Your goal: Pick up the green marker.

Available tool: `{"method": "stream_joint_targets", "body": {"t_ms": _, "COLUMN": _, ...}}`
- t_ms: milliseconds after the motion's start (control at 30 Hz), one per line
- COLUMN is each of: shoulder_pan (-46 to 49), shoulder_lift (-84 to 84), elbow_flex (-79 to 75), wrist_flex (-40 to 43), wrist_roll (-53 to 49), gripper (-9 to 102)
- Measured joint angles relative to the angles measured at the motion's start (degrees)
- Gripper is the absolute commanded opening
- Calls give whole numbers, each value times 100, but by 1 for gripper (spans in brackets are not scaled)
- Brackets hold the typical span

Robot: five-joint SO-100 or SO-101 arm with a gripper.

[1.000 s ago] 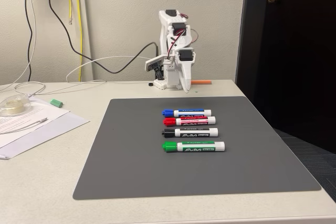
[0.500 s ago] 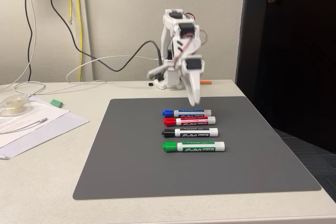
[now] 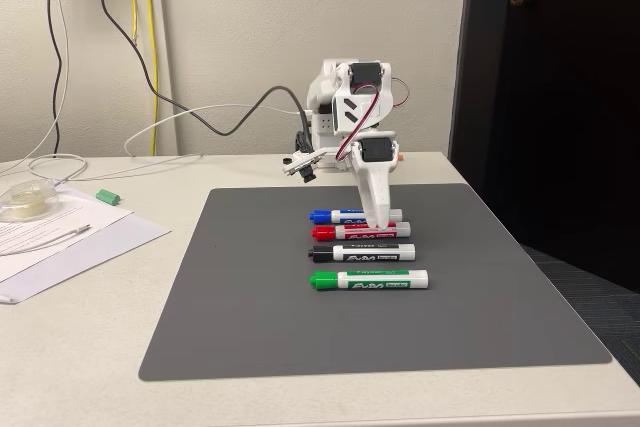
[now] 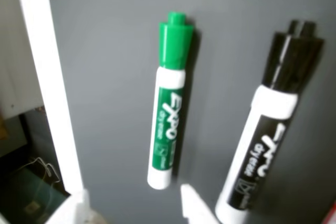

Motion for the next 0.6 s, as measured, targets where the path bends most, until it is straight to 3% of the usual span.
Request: {"method": "stream_joint_targets", "body": {"t_ms": 600, "shoulder_pan": 105, "shoulder_lift": -352, "elbow_flex": 466, "wrist_flex": -940, "wrist_roll": 132, "gripper": 27}}
